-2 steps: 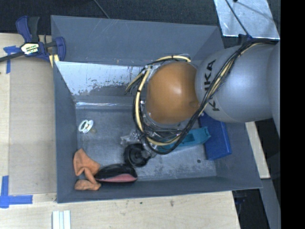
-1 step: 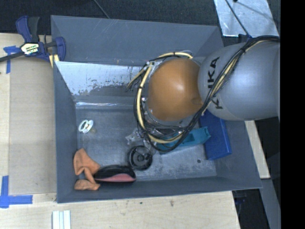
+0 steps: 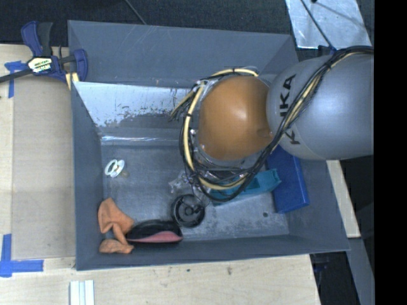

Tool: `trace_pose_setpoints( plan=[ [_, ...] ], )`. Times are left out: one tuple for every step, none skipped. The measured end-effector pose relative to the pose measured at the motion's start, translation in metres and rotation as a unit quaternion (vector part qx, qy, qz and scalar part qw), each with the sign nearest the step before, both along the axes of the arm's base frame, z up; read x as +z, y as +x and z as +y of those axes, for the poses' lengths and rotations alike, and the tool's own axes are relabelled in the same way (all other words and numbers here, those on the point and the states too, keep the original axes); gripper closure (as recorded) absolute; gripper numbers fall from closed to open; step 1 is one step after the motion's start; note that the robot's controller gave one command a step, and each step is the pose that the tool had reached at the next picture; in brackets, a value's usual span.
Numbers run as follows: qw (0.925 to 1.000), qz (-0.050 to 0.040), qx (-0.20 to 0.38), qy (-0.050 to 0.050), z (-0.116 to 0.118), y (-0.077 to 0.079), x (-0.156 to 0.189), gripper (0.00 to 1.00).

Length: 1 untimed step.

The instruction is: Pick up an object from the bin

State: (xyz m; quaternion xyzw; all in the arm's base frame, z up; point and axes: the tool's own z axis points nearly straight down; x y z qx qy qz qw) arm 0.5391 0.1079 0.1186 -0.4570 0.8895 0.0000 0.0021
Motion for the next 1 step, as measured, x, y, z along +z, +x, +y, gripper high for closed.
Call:
trace_pose_setpoints(
  plan=[
    [1.0000, 0.0052, 0.000, -0.001, 0.0000, -0.0021, 0.0183, 1.00]
  ],
)
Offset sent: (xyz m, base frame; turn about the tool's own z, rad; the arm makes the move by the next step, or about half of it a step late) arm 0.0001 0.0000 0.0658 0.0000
